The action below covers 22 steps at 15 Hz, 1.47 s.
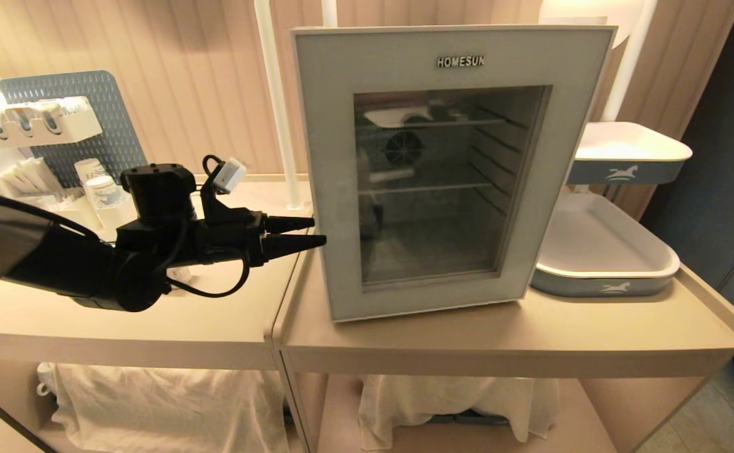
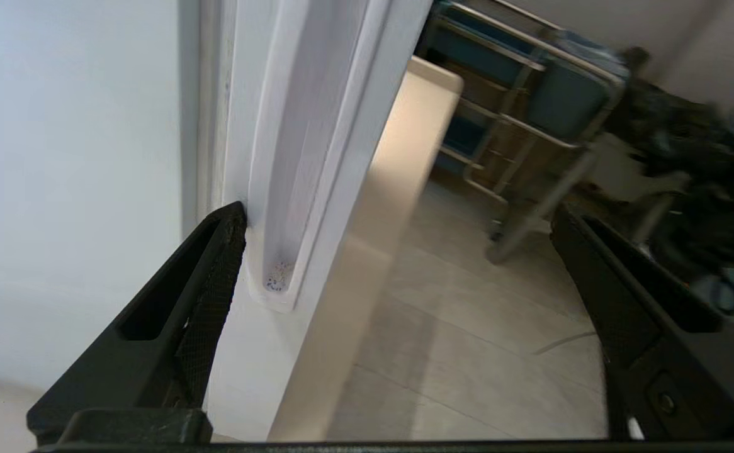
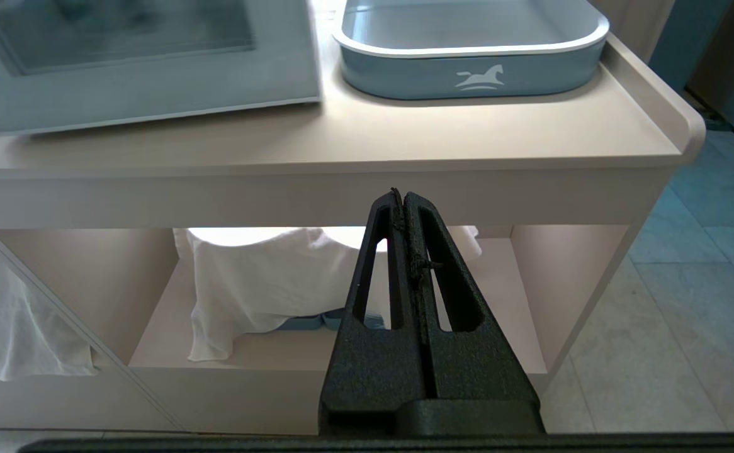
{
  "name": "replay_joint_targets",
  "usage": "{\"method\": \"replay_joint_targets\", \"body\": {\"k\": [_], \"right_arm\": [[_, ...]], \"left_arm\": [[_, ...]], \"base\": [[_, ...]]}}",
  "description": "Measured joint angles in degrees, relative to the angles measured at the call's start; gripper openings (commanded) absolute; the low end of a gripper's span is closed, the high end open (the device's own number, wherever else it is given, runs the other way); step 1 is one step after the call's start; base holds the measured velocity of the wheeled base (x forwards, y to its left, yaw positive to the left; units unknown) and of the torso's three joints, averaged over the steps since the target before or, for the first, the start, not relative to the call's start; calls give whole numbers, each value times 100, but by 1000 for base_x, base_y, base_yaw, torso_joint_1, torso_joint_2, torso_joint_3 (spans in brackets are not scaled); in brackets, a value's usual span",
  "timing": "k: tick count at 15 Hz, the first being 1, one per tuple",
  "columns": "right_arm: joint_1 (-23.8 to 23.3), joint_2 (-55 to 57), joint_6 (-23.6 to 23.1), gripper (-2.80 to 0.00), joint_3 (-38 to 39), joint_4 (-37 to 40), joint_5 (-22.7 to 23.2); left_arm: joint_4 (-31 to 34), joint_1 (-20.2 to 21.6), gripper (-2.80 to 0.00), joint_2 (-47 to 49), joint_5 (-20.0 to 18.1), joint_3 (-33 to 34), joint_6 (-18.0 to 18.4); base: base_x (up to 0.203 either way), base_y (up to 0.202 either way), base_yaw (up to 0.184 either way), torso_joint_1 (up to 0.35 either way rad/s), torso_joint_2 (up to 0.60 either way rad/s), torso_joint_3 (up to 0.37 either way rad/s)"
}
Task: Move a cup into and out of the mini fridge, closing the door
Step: Open the freezer door
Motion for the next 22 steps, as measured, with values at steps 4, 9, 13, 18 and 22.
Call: {"method": "replay_joint_targets", "body": {"k": [4, 9, 13, 18, 22], "right_arm": [[0, 0, 0, -280, 0, 0, 3], [0, 0, 0, -280, 0, 0, 0], [0, 0, 0, -280, 0, 0, 0], [0, 0, 0, -280, 0, -2, -1], [0, 0, 0, -280, -1, -5, 3]], "left_arm": [[-298, -198, 0, -44, -57, 267, 1], [-434, -402, 0, -309, -80, 767, 1], [-428, -767, 0, -724, -96, 1169, -1], [-430, -2007, 0, -1433, 67, 1556, -26], [-70, -3365, 0, -2142, 846, 1824, -81]], "base": [[0, 0, 0, 0, 0, 0], [0, 0, 0, 0, 0, 0], [0, 0, 0, 0, 0, 0], [0, 0, 0, 0, 0, 0], [0, 0, 0, 0, 0, 0]]}}
